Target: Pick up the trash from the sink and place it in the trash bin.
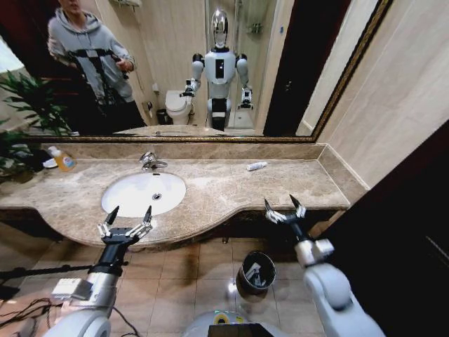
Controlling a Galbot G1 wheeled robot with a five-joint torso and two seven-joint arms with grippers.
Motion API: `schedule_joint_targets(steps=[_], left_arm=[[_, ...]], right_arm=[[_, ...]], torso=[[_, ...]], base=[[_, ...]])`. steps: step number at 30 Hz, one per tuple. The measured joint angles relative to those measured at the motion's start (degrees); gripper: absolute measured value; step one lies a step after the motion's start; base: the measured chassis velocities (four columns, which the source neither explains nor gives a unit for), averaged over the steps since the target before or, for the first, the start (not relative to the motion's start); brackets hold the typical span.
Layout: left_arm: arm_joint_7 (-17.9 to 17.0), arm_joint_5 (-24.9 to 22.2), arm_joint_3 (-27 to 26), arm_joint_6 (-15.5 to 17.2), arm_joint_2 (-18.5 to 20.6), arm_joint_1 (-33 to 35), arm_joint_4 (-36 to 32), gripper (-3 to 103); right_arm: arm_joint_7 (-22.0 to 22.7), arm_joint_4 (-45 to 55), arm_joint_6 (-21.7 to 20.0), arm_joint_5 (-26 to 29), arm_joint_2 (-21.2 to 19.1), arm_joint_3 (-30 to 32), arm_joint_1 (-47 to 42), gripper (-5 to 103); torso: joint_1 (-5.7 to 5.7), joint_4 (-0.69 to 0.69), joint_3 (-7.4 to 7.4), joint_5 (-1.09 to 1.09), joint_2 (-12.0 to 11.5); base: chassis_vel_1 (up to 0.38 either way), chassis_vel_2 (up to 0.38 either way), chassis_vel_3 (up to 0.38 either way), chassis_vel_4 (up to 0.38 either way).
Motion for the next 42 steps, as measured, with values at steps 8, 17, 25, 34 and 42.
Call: schedule_joint_targets(steps=[8,17,25,34,42], left_arm=[[0.0,0.0,0.0,0.0,0.0,0.0,0.0,100],[0.0,0.0,0.0,0.0,0.0,0.0,0.0,100],[0.0,0.0,0.0,0.0,0.0,0.0,0.0,100],[0.0,0.0,0.0,0.0,0.0,0.0,0.0,100],[0.0,0.0,0.0,0.0,0.0,0.0,0.0,100]], right_arm=[[6.6,-17.8,-5.6,5.7,-0.1,-13.7,23.3,100],[20.6,-38.8,-11.0,11.1,8.5,-25.4,44.0,100],[27.0,-52.7,-8.3,8.3,14.4,-27.7,53.7,98],[30.2,-66.7,-4.2,3.5,19.9,-25.2,59.3,96],[29.2,-72.1,-1.6,-1.2,20.7,-21.3,59.8,98]], torso=[[0.01,0.00,0.01,0.00,0.0],[0.01,0.01,0.01,-0.02,0.0],[0.01,0.00,0.00,-0.02,0.0],[0.00,0.01,0.00,-0.03,0.0],[0.00,0.02,-0.01,-0.01,0.0]], base=[[0.000,0.000,0.000,0.000],[0.000,0.000,0.000,0.000],[0.000,0.000,0.000,0.000],[0.000,0.000,0.000,0.000],[0.000,0.000,0.000,0.000]])
